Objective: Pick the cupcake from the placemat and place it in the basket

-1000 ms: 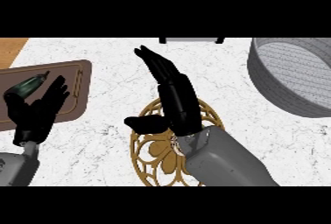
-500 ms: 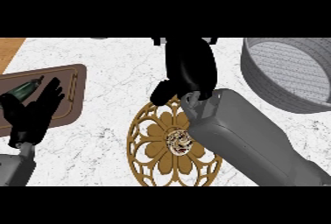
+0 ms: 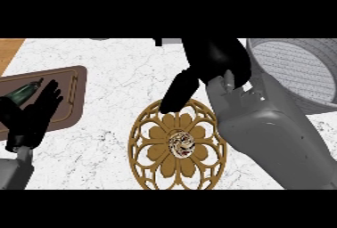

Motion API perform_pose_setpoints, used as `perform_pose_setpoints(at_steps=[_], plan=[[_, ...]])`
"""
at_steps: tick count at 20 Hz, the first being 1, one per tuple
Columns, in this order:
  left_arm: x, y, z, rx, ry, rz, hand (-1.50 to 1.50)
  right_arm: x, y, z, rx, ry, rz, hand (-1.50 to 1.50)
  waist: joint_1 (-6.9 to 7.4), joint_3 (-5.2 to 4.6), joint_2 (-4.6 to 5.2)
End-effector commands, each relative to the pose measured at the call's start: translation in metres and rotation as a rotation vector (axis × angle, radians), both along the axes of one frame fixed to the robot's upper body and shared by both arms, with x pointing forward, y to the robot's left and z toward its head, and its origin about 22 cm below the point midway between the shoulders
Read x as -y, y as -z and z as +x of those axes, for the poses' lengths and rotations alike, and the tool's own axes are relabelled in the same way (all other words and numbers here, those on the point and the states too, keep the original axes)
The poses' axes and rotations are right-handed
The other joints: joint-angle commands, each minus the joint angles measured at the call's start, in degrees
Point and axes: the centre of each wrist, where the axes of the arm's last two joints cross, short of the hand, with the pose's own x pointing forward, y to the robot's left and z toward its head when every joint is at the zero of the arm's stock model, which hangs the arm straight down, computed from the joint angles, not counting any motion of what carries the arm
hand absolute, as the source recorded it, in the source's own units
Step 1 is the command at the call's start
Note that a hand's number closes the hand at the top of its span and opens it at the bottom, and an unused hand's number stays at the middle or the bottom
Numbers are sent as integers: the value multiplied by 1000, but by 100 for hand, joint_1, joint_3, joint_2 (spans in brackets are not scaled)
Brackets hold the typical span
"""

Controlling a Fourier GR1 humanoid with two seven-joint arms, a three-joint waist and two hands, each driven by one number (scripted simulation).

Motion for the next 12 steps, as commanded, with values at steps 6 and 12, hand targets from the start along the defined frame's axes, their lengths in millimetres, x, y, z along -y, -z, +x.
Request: perform_pose_setpoints(at_steps=[6, 12], plan=[[-8, -2, -4, 11, -5, -1, 0, 41, -14, -45, -154, 48, -4, -150, -33, 9, 15], [20, -5, 5, 2, 37, 3, 0, 63, 10, -87, -69, 69, 86, -150, 75, 11, 78]])
